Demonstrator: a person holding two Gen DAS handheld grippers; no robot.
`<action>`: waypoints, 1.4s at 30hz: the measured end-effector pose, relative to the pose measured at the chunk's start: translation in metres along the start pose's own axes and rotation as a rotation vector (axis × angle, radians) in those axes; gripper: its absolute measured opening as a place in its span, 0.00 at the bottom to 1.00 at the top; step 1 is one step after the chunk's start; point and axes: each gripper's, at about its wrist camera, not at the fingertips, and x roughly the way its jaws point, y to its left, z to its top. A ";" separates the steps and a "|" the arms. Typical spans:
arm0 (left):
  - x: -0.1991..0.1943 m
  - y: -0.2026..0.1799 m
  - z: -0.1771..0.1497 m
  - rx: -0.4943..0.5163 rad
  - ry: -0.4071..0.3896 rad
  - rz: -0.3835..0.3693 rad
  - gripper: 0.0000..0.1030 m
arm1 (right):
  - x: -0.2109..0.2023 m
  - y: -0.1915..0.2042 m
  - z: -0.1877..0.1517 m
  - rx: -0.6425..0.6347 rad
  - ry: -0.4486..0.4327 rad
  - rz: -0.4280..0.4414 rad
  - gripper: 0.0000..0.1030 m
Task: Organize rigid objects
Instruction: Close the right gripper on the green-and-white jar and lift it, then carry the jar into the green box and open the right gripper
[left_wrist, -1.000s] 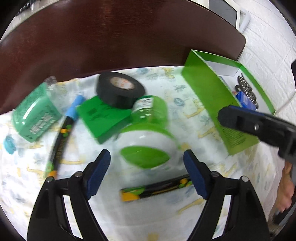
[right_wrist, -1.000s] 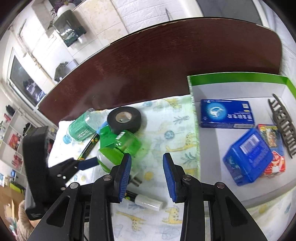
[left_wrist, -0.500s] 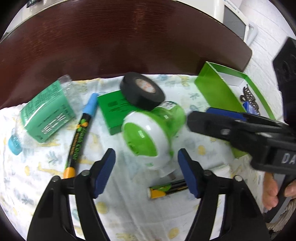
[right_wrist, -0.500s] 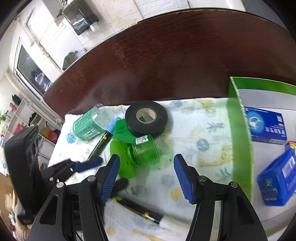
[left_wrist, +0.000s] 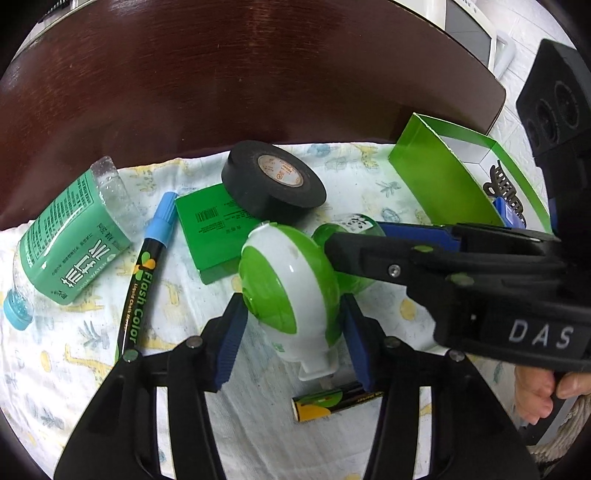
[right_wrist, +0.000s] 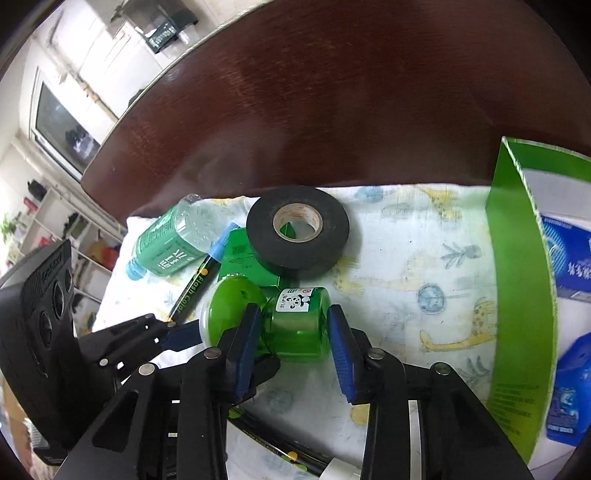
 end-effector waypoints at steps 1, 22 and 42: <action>-0.001 0.000 0.001 -0.004 0.001 -0.008 0.48 | -0.002 0.002 0.000 -0.003 -0.002 -0.010 0.38; -0.045 -0.094 0.031 0.172 -0.115 -0.007 0.48 | -0.112 -0.018 -0.017 -0.036 -0.259 -0.113 0.38; -0.009 -0.219 0.093 0.430 -0.140 0.046 0.50 | -0.163 -0.146 -0.016 0.234 -0.381 -0.034 0.33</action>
